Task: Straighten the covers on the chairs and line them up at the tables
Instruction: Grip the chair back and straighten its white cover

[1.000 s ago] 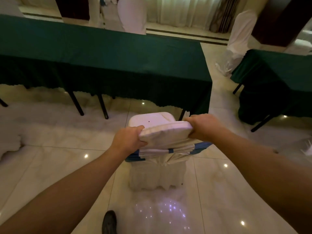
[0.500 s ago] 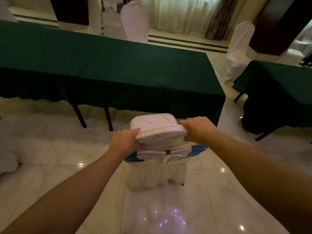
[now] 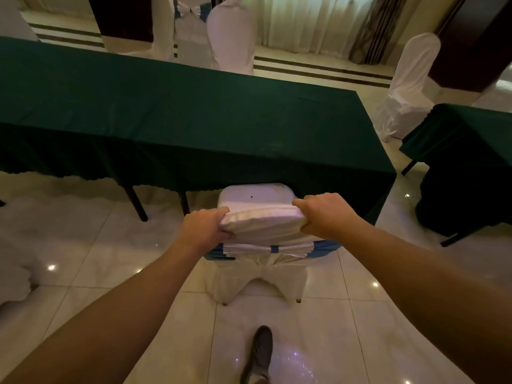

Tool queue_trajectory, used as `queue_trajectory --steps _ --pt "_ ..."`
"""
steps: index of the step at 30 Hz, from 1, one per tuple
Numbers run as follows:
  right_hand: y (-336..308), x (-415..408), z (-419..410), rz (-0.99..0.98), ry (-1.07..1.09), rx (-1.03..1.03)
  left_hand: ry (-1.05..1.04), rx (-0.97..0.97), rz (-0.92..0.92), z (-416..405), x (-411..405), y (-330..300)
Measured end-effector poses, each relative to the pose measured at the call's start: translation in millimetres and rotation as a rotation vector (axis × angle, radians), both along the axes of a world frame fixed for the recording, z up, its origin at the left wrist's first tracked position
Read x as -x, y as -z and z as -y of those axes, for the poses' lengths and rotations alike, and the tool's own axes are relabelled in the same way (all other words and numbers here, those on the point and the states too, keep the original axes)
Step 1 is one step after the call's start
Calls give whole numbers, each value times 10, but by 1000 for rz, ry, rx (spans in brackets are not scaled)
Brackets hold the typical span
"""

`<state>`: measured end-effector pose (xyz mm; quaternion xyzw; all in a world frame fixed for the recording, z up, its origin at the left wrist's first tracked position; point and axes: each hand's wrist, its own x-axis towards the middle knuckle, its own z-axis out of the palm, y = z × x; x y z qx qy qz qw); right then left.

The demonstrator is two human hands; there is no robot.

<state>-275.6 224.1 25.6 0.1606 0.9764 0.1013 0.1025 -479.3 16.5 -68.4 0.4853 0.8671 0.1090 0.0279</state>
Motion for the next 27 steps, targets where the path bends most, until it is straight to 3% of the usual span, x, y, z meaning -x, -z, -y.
queue_trajectory --steps 9,13,27 --pt "158 540 -929 -52 -59 2 -24 57 -14 -874 533 -56" --pt "158 807 -1297 -53 -68 9 -16 -3 -10 -1166 743 -92" --pt "218 1525 -1836 -31 36 54 68 56 -107 -1901 1721 -1"
